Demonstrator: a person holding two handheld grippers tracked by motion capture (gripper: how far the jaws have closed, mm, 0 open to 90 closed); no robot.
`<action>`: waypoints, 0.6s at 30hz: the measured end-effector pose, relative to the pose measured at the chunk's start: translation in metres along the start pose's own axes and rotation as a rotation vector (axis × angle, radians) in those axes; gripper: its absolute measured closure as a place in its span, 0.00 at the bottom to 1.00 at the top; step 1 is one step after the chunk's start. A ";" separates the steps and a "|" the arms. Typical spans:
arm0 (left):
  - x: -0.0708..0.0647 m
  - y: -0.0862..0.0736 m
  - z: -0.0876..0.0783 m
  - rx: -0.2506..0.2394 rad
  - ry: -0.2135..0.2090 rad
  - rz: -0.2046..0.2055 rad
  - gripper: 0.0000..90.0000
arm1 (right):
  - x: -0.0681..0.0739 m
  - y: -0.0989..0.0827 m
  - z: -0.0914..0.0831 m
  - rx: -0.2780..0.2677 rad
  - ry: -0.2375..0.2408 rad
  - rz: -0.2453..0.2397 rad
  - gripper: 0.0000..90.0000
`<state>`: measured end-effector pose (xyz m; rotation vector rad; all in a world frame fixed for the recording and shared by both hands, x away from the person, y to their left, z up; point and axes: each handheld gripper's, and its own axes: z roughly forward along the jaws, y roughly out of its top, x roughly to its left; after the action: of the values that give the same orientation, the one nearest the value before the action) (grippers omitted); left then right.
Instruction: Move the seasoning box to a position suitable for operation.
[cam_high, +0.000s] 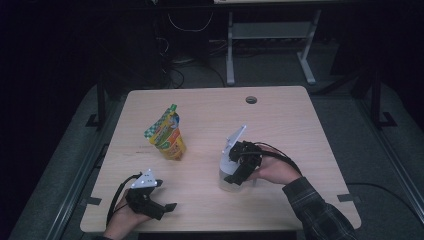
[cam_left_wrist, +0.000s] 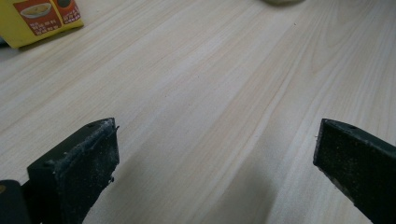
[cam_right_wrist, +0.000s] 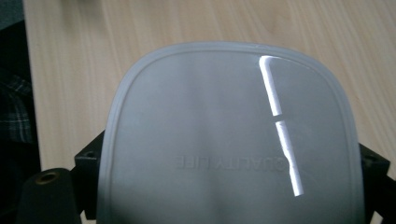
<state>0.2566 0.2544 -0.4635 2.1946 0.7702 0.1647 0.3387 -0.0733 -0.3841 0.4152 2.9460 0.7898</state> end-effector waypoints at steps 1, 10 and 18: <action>0.000 0.000 0.000 0.000 -0.001 0.000 0.00 | 0.002 0.002 0.001 -0.001 0.009 -0.003 0.16; -0.001 0.000 0.000 -0.006 -0.003 -0.004 0.00 | 0.019 0.012 0.011 0.024 0.033 -0.071 0.16; -0.001 0.000 0.001 0.000 -0.005 0.000 0.00 | 0.024 0.014 0.012 0.028 0.029 -0.093 0.16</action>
<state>0.2564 0.2535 -0.4637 2.1946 0.7669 0.1592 0.3202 -0.0491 -0.3872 0.2679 2.9812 0.7506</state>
